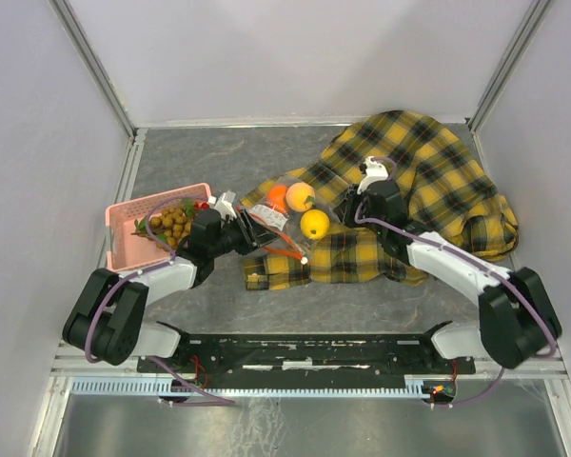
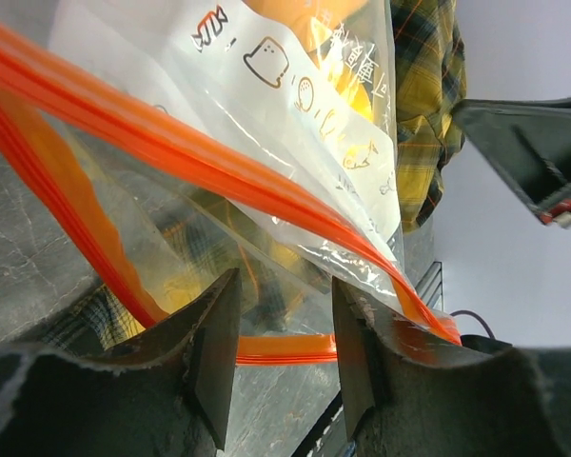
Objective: Open the zip-top bag and remove the fake food
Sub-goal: Pick up the fake fruit from the zipper food storage bag.
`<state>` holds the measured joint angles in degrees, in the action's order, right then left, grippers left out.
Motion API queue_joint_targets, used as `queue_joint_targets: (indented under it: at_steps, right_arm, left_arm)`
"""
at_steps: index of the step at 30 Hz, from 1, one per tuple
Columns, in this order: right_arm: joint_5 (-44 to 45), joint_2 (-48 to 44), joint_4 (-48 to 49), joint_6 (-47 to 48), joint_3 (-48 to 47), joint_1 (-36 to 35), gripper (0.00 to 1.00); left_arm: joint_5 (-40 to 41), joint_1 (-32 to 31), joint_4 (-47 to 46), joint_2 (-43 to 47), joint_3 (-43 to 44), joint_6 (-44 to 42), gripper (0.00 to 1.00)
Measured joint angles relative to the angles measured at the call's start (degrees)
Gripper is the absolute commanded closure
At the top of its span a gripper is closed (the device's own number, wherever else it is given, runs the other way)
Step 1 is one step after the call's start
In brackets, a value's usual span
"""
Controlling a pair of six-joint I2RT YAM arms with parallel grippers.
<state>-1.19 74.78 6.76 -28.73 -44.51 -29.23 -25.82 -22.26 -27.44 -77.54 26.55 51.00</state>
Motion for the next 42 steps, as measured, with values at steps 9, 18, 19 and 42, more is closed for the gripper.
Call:
queue_joint_targets:
  at_steps: [9, 18, 19, 42]
  right_arm:
    - [2.8, 13.5, -2.2, -0.4, -4.2, 0.4, 0.82]
    - [-4.5, 18.6, -1.0, 1.9, -7.9, 0.8, 0.81]
    - [-5.9, 19.1, -0.6, 2.1, -7.9, 0.9, 0.81]
    - [-17.1, 24.1, 0.3, 3.0, -11.1, 0.9, 0.74]
  left_arm:
    - [0.0, 0.0, -1.0, -1.2, 0.0, 0.0, 0.47]
    - [0.1, 0.0, -1.6, -3.5, 0.0, -0.1, 0.42]
    - [0.1, 0.0, -1.6, -4.0, 0.1, -0.1, 0.41]
    - [2.3, 0.0, 4.5, -8.1, 5.2, -7.0, 0.27]
